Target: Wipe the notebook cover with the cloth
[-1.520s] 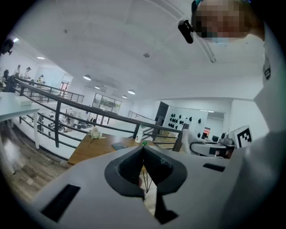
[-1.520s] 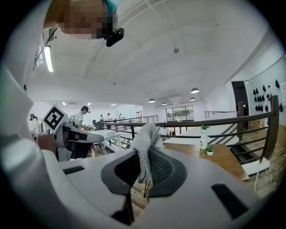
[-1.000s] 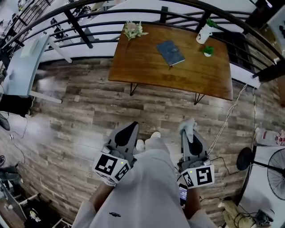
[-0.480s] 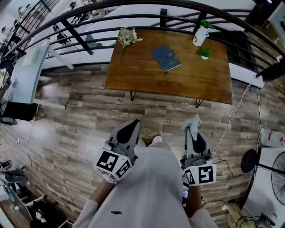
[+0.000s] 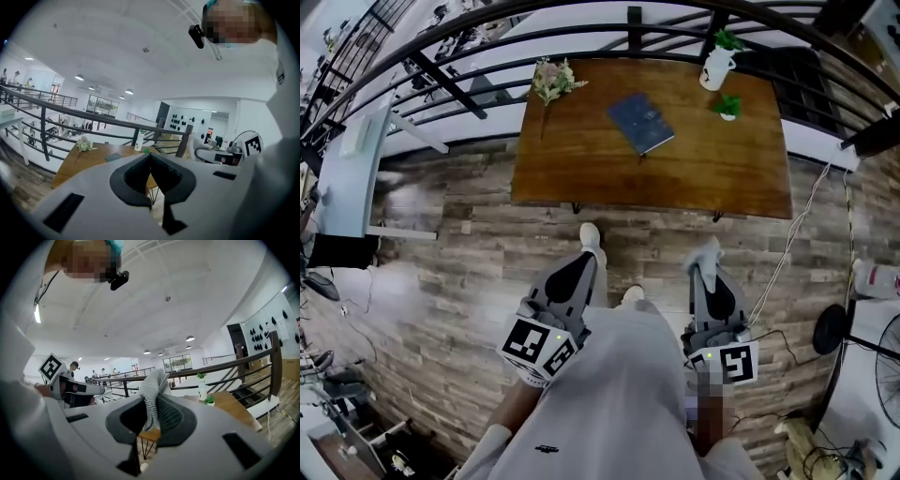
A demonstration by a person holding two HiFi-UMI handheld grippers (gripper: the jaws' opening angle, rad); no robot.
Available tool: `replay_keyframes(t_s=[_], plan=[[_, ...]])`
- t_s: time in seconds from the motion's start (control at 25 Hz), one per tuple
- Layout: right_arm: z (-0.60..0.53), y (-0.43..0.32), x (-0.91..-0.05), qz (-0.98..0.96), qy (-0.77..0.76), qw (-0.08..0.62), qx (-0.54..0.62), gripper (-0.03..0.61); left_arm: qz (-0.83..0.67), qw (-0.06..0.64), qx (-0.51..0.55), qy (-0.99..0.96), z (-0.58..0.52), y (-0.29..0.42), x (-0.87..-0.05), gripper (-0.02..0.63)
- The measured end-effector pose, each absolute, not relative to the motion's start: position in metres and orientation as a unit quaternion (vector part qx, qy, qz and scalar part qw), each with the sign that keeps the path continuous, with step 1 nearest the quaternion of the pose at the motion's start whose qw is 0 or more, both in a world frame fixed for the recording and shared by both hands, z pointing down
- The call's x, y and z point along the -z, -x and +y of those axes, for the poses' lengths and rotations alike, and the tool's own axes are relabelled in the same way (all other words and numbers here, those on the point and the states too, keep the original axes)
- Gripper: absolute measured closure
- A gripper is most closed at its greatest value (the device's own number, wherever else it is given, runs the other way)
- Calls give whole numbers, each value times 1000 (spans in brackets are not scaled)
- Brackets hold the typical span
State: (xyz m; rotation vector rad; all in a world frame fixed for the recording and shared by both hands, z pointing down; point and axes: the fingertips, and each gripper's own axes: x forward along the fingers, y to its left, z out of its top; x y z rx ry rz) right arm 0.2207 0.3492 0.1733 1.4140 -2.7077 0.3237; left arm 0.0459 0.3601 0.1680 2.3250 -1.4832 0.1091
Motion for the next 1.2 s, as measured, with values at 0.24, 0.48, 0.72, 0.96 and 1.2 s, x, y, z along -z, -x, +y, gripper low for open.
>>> replay_keyframes(t_s=[0.24,0.48,0.72,0.96,1.2], plan=[[303,-182,-178,-883,-450,54,-123,548,-506,213,-41,-835,299,-30,-180,595],[253,-148,-189,-876,-456,86,-131,548,-471,233,-36,-850,238,-17,-191,595],[190,-100,-179,-870,-467,100,-121,548,-462,241,-26,-853,172,37,-193,595],[141,-60,-159,-865,-481,97,-103,545,-447,228,-11,-865,119,82,-175,595],[117,-36,-161,-856,-498,88,-106,541,-429,227,-4,-874,86,101,-175,595]])
